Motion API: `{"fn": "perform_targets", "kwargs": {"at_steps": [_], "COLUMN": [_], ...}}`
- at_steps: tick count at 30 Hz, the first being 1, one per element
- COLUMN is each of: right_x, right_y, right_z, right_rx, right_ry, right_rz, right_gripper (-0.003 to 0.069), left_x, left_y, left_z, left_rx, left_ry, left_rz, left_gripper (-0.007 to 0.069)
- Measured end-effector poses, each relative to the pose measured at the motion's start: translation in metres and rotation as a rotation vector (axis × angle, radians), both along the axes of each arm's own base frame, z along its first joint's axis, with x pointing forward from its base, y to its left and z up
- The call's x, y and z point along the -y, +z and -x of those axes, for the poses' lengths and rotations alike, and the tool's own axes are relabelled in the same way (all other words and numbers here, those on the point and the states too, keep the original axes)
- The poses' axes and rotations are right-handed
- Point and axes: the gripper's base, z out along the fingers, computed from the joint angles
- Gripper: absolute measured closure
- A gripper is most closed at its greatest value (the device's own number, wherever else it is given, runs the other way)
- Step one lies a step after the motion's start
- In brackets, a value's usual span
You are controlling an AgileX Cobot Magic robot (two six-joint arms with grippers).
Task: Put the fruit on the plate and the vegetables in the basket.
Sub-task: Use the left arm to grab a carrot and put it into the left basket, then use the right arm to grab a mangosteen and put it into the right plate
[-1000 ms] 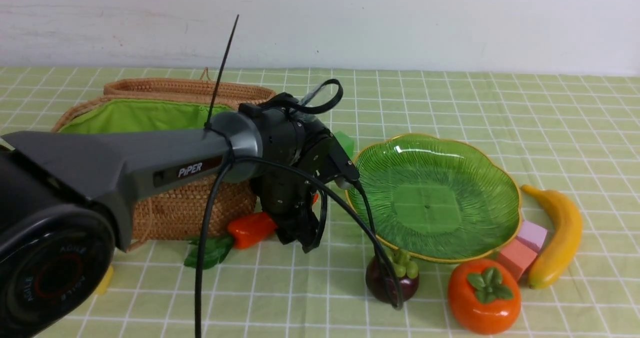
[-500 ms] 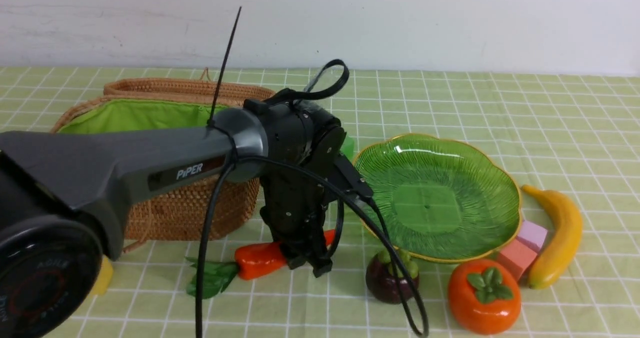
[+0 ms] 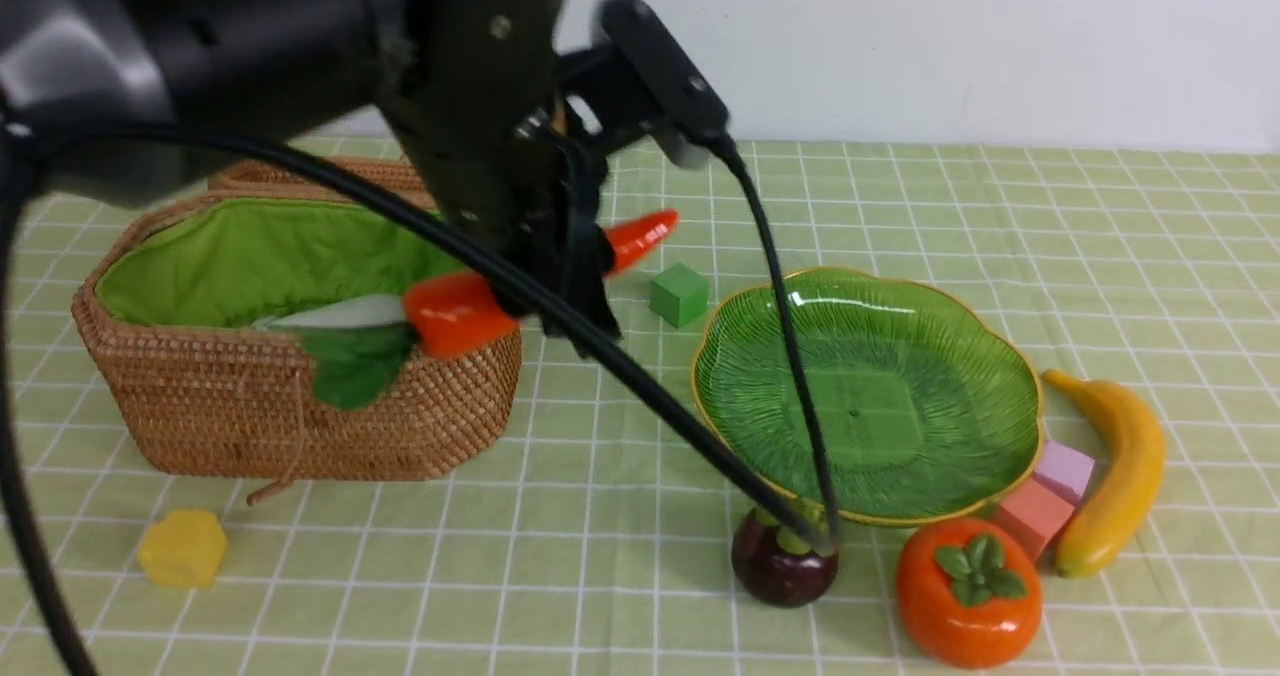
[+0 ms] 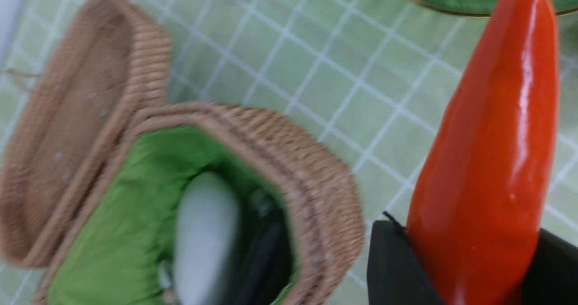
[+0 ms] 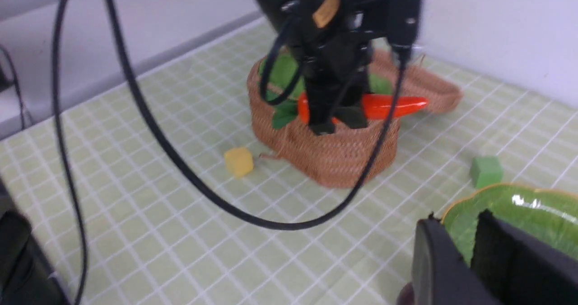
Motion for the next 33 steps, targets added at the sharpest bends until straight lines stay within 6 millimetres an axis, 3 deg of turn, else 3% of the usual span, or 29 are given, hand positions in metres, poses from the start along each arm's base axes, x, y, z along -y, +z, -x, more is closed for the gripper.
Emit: {"fn": "perform_targets", "kwargs": {"at_steps": [4, 8, 16, 18, 23, 26, 30, 33], "right_x": [0.002, 0.002, 0.001, 0.001, 0.001, 0.001, 0.0, 0.0], "right_y": [0.006, 0.006, 0.003, 0.003, 0.002, 0.002, 0.002, 0.001], "right_z": [-0.003, -0.004, -0.002, -0.002, -0.001, -0.001, -0.001, -0.002], "right_rx": [0.051, 0.051, 0.028, 0.024, 0.017, 0.017, 0.015, -0.008], "right_ry": [-0.043, -0.043, -0.022, -0.019, -0.013, -0.013, -0.013, -0.011], "right_rz": [-0.043, -0.044, -0.025, -0.022, -0.017, -0.017, -0.017, -0.025], "right_gripper": [0.052, 0.052, 0.052, 0.052, 0.052, 0.052, 0.052, 0.052], "left_x": [-0.045, -0.076, -0.106, -0.11, -0.114, -0.114, -0.113, -0.111], "left_y": [0.005, -0.001, -0.032, -0.035, -0.034, -0.029, -0.016, 0.009], "left_z": [-0.024, -0.05, -0.088, -0.09, -0.09, -0.087, -0.078, -0.059], "left_rx": [0.051, 0.106, 0.12, 0.109, 0.108, 0.117, 0.115, 0.115], "left_ry": [0.1, 0.161, 0.195, 0.207, 0.266, 0.296, 0.348, 0.409], "left_rz": [-0.01, -0.014, -0.049, -0.053, -0.019, 0.015, 0.104, 0.267], "left_gripper": [0.0334, 0.0334, 0.033, 0.0299, 0.0048, -0.0029, -0.0003, 0.0138]}}
